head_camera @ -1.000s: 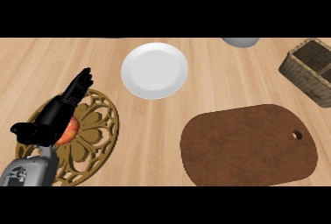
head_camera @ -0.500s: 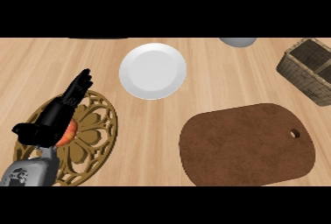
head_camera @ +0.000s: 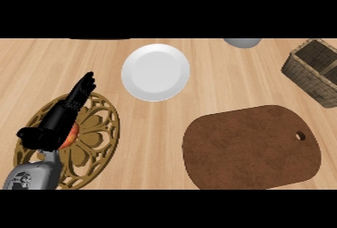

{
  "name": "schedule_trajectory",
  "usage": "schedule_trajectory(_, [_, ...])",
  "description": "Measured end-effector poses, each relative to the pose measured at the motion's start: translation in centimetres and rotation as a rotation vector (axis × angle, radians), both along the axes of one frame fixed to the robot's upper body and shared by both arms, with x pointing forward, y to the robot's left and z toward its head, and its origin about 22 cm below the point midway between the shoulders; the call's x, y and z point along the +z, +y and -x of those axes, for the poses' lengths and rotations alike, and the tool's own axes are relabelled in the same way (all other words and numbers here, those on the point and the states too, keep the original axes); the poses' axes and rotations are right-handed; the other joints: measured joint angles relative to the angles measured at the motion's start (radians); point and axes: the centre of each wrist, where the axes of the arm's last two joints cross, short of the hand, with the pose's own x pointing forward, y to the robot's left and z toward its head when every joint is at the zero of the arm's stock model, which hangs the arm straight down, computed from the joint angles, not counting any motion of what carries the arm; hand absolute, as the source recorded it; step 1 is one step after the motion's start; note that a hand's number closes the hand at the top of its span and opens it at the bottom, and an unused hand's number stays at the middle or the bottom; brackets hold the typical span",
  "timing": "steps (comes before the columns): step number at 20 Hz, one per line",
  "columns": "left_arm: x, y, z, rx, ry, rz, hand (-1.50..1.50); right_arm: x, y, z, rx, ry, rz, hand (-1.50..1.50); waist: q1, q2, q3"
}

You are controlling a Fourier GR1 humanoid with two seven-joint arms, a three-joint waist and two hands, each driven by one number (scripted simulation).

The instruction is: Pick the croissant from the cutting board and place it in the basket

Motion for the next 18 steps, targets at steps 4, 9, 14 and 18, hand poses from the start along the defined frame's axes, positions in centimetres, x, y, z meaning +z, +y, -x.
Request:
schedule_trajectory(4, [-0.1,-0.1,0.0,-0.005,-0.005,0.008,0.00,-0.9,-1.9,0.6,-0.039,-0.099,-0.010,-1.50,0.005,0.002,0.000])
schedule_trajectory(9, [0.5,0.1,-0.1,-0.012,-0.003,0.005,0.00,-1.3,-3.5,1.1,-0.030,-0.104,0.017,-1.50,0.006,0.001,0.000])
schedule_trajectory(14, [-0.1,0.4,-0.4,-0.006,-0.006,0.006,0.00,-0.2,-3.9,1.2,0.009,-0.133,0.036,-1.50,0.006,0.002,0.000])
schedule_trajectory(18, [0.1,0.0,-0.4,-0.008,-0.005,-0.001,0.00,1.6,-4.1,1.5,0.032,-0.235,0.009,-1.50,0.007,0.001,0.000])
